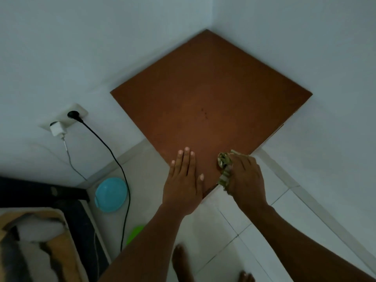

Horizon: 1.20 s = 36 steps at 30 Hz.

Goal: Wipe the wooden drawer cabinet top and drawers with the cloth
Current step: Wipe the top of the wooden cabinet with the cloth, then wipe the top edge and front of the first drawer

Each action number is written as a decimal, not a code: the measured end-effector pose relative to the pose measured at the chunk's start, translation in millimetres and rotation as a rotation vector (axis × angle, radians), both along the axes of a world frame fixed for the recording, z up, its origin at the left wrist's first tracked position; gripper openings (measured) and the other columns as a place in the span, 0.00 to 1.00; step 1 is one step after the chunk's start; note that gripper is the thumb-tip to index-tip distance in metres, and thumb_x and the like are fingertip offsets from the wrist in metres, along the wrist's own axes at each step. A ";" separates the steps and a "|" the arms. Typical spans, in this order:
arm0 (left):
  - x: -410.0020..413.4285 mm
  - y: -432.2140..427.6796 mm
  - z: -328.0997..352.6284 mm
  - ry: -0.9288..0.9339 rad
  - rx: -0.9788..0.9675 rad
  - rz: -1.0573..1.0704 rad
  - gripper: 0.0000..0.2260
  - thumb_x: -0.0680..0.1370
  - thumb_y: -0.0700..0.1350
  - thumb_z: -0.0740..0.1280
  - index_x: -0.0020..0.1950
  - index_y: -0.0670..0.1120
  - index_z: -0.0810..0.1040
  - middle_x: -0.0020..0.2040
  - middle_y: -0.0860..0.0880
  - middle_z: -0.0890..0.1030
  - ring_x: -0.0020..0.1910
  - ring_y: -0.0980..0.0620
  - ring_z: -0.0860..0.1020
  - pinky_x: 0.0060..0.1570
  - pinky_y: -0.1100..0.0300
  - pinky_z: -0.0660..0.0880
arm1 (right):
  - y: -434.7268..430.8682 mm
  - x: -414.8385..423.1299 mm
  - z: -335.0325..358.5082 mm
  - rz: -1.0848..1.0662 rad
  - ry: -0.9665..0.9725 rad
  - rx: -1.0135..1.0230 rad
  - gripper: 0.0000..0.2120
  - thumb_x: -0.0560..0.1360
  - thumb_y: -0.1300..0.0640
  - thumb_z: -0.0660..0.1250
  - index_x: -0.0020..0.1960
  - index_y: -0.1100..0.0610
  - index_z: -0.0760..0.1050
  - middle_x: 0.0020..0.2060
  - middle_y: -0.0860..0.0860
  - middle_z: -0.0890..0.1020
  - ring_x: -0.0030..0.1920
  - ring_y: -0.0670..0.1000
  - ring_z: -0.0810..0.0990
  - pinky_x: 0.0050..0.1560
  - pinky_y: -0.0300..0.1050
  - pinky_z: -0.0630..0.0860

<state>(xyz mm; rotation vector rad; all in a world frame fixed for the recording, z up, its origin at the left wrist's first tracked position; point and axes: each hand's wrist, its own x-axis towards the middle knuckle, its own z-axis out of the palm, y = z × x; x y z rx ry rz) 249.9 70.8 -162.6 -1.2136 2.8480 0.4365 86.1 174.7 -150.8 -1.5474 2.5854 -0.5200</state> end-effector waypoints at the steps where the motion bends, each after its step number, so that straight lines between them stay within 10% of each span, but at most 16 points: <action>1: -1.0 3.2 -1.2 -0.006 -0.005 0.009 0.29 0.85 0.56 0.44 0.83 0.43 0.43 0.83 0.45 0.41 0.81 0.48 0.36 0.79 0.49 0.40 | 0.3 -8.2 -1.0 -0.015 -0.019 -0.038 0.33 0.61 0.61 0.84 0.62 0.65 0.78 0.59 0.61 0.82 0.58 0.63 0.81 0.60 0.56 0.78; 11: -1.8 -11.8 -10.2 0.017 -0.064 -0.006 0.29 0.85 0.56 0.43 0.83 0.45 0.43 0.83 0.45 0.42 0.82 0.48 0.38 0.80 0.49 0.40 | -24.6 -24.5 -29.2 0.171 -0.050 -0.060 0.26 0.84 0.51 0.47 0.79 0.59 0.62 0.79 0.55 0.63 0.81 0.54 0.54 0.80 0.55 0.50; 36: -2.2 -33.4 -15.3 0.086 -0.125 0.021 0.30 0.83 0.59 0.40 0.83 0.48 0.46 0.84 0.47 0.44 0.82 0.50 0.40 0.79 0.50 0.41 | -44.5 -26.7 -40.7 0.154 -0.053 -0.230 0.24 0.84 0.50 0.50 0.76 0.57 0.68 0.76 0.53 0.70 0.79 0.52 0.62 0.79 0.56 0.56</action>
